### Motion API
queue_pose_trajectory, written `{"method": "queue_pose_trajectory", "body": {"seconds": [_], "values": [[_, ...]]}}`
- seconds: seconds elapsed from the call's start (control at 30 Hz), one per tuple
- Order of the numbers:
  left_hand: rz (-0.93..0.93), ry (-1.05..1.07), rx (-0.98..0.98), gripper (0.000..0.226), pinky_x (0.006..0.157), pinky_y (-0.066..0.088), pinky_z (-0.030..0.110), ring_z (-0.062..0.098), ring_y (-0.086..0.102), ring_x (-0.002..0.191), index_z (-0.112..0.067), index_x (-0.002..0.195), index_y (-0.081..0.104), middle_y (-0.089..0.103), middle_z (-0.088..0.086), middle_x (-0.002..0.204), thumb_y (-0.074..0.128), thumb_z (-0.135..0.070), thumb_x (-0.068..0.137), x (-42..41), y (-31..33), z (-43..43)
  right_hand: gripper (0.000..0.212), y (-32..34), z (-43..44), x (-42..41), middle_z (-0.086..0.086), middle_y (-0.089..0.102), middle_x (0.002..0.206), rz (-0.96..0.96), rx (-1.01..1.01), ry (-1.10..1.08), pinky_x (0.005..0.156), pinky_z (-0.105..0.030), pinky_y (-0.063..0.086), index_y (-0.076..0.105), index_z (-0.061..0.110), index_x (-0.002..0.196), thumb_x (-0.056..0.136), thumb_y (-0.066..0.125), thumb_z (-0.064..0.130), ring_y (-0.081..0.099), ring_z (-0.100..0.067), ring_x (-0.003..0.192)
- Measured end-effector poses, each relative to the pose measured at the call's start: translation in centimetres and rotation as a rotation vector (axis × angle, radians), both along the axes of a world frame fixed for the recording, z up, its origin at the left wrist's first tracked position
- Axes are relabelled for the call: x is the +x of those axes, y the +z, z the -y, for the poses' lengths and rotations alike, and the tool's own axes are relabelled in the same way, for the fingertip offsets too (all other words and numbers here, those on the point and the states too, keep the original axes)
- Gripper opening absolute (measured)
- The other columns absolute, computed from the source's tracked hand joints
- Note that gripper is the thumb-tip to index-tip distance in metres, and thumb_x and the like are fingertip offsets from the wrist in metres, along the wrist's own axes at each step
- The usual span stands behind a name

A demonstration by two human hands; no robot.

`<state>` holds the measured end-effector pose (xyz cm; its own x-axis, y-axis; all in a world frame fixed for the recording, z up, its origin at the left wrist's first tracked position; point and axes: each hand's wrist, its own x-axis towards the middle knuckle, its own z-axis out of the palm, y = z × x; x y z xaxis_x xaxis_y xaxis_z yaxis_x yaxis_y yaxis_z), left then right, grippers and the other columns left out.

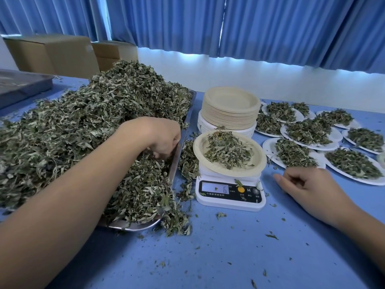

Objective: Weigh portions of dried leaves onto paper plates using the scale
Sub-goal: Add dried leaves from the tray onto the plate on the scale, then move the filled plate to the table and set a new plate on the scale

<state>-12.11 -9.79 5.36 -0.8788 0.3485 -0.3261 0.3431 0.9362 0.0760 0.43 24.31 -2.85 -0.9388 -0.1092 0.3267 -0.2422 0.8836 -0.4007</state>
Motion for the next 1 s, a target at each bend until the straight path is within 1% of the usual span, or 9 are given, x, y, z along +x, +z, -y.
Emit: {"method": "queue_pose_trajectory", "body": {"seconds": [0.17, 0.3, 0.43, 0.53, 0.67, 0.77, 0.83, 0.93, 1.0], "values": [[0.019, -0.039, -0.006, 0.013, 0.076, 0.06, 0.044, 0.035, 0.072, 0.085, -0.002, 0.088, 0.07, 0.076, 0.01, 0.081, 0.074, -0.005, 0.076, -0.2, -0.3, 0.2, 0.05, 0.0, 0.0, 0.1, 0.001, 0.033, 0.046, -0.001, 0.0, 0.007, 0.049, -0.024, 0.028, 0.04, 0.016, 0.057, 0.097, 0.062, 0.036, 0.029, -0.008, 0.044], [0.006, -0.053, 0.016, 0.004, 0.071, 0.06, 0.042, 0.03, 0.07, 0.069, -0.004, 0.08, 0.069, 0.076, 0.009, 0.075, 0.072, -0.002, 0.077, -0.5, -0.4, 0.5, 0.049, 0.1, 0.1, 0.1, -0.008, 0.039, 0.048, 0.008, -0.005, -0.001, 0.049, -0.025, 0.029, 0.043, 0.016, 0.057, 0.097, 0.062, 0.037, 0.029, -0.008, 0.045], [-0.002, -0.064, 0.029, 0.015, 0.064, 0.06, 0.039, 0.023, 0.066, 0.058, -0.011, 0.07, 0.066, 0.074, 0.008, 0.069, 0.072, -0.002, 0.079, -0.6, -0.2, 0.5, 0.049, 0.2, 0.3, 0.2, 0.0, 0.035, 0.045, 0.014, -0.004, -0.012, 0.049, -0.024, 0.029, 0.044, 0.016, 0.057, 0.097, 0.062, 0.036, 0.028, -0.008, 0.045], [0.012, -0.05, 0.042, 0.015, 0.052, 0.054, 0.027, 0.014, 0.065, 0.05, -0.01, 0.071, 0.066, 0.073, 0.007, 0.068, 0.075, -0.003, 0.08, -0.6, -0.1, 0.4, 0.049, 0.4, 0.3, 0.3, 0.005, 0.034, 0.044, 0.016, -0.01, -0.016, 0.049, -0.023, 0.029, 0.044, 0.017, 0.056, 0.097, 0.063, 0.035, 0.029, -0.008, 0.045], [0.106, 0.003, 0.021, 0.014, 0.055, 0.052, 0.023, 0.016, 0.063, 0.057, -0.003, 0.087, 0.07, 0.074, 0.009, 0.078, 0.08, -0.005, 0.077, -0.4, -0.2, 0.5, 0.048, 0.4, 0.4, 0.4, 0.0, 0.035, 0.045, 0.011, -0.012, -0.013, 0.049, -0.023, 0.029, 0.045, 0.014, 0.057, 0.097, 0.063, 0.034, 0.029, -0.008, 0.044], [0.11, 0.007, 0.006, 0.011, 0.056, 0.051, 0.028, 0.02, 0.062, 0.059, -0.005, 0.084, 0.07, 0.074, 0.009, 0.077, 0.08, -0.005, 0.078, 0.0, 0.0, 0.4, 0.049, 0.5, 0.5, 0.4, -0.004, 0.038, 0.046, 0.021, -0.019, -0.012, 0.049, -0.024, 0.028, 0.045, 0.015, 0.057, 0.098, 0.062, 0.035, 0.03, -0.008, 0.044], [0.036, 0.014, 0.017, 0.009, 0.063, 0.054, 0.033, 0.022, 0.065, 0.069, -0.007, 0.088, 0.072, 0.075, 0.008, 0.083, 0.077, -0.007, 0.081, 0.2, 0.3, 0.2, 0.049, 0.5, 0.5, 0.4, 0.0, 0.037, 0.044, 0.028, -0.021, -0.016, 0.048, -0.023, 0.027, 0.044, 0.017, 0.057, 0.098, 0.062, 0.036, 0.031, -0.008, 0.044], [-0.224, 0.063, 0.182, 0.014, 0.073, 0.057, 0.038, 0.024, 0.065, 0.075, -0.008, 0.099, 0.072, 0.073, 0.01, 0.092, 0.062, -0.011, 0.09, 0.3, 0.5, -0.7, 0.043, 0.5, 0.6, 0.4, -0.005, 0.045, 0.047, 0.024, -0.065, -0.034, 0.048, -0.02, 0.033, 0.054, 0.017, 0.06, 0.098, 0.062, 0.036, 0.033, -0.008, 0.041], [-0.286, 0.094, 0.346, 0.023, 0.063, 0.054, 0.033, 0.022, 0.062, 0.066, -0.006, 0.1, 0.073, 0.073, 0.01, 0.088, 0.056, -0.023, 0.097, 0.5, 0.2, -1.7, 0.03, 0.5, 0.9, 0.3, -0.002, 0.057, 0.052, 0.024, -0.169, -0.061, 0.048, -0.017, 0.037, 0.065, 0.02, 0.071, 0.098, 0.062, 0.035, 0.04, -0.008, 0.04]]}}
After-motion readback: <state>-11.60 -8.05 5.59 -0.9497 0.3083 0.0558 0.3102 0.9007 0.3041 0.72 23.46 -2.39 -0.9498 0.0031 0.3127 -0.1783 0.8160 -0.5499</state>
